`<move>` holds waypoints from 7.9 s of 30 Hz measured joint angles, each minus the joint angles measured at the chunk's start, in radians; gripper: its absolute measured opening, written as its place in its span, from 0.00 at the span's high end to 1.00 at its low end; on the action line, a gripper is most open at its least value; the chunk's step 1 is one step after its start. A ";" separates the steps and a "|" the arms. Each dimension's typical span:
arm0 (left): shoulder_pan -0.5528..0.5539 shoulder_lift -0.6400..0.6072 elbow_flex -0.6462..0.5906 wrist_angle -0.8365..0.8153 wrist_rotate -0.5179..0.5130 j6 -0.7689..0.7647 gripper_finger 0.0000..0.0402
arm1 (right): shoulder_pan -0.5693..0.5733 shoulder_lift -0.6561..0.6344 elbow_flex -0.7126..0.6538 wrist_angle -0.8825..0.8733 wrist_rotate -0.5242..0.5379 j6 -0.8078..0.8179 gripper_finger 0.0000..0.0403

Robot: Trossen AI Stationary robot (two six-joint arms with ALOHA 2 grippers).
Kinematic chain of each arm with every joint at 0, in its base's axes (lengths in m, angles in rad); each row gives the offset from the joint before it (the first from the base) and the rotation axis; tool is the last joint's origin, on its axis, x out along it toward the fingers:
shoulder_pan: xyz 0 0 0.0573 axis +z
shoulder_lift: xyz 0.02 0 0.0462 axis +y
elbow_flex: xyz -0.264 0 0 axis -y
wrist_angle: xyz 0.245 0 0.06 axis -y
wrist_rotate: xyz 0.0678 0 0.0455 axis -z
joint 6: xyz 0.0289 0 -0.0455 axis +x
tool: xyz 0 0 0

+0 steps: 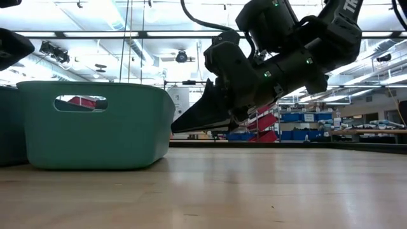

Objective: Sort batteries
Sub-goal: Adjust the bins, then return to Home Position

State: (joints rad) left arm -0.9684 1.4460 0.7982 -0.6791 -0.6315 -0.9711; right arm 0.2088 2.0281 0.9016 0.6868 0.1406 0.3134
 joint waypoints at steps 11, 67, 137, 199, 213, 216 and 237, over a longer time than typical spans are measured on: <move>0.000 0.000 0.018 -0.015 -0.011 0.001 1.00 | -0.030 0.000 0.000 0.000 0.000 -0.002 1.00; 0.036 -0.002 0.231 -0.270 -0.449 0.178 1.00 | -0.434 -0.401 -0.007 -0.147 -0.221 -0.496 1.00; 0.203 0.002 0.048 -0.018 -0.567 0.255 1.00 | -0.535 -0.227 0.359 -0.007 -0.169 -0.492 1.00; 0.276 -0.140 0.082 0.433 -0.542 1.154 1.00 | -0.270 -0.300 0.333 -0.299 -0.475 -0.645 1.00; 0.560 -0.302 0.082 0.577 0.168 1.601 1.00 | -0.236 -0.621 -0.070 -0.066 -0.218 -0.606 1.00; 0.607 -0.362 0.071 0.583 0.282 1.602 1.00 | -0.235 -0.663 -0.133 -0.018 -0.182 -0.577 1.00; 0.661 -0.963 -0.367 0.753 0.259 1.572 1.00 | -0.248 -0.808 -0.289 -0.002 -0.051 -0.568 1.00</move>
State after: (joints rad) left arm -0.3073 0.4834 0.4312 0.0744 -0.3730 0.6008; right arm -0.0395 1.2196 0.6124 0.6853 0.0891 -0.2547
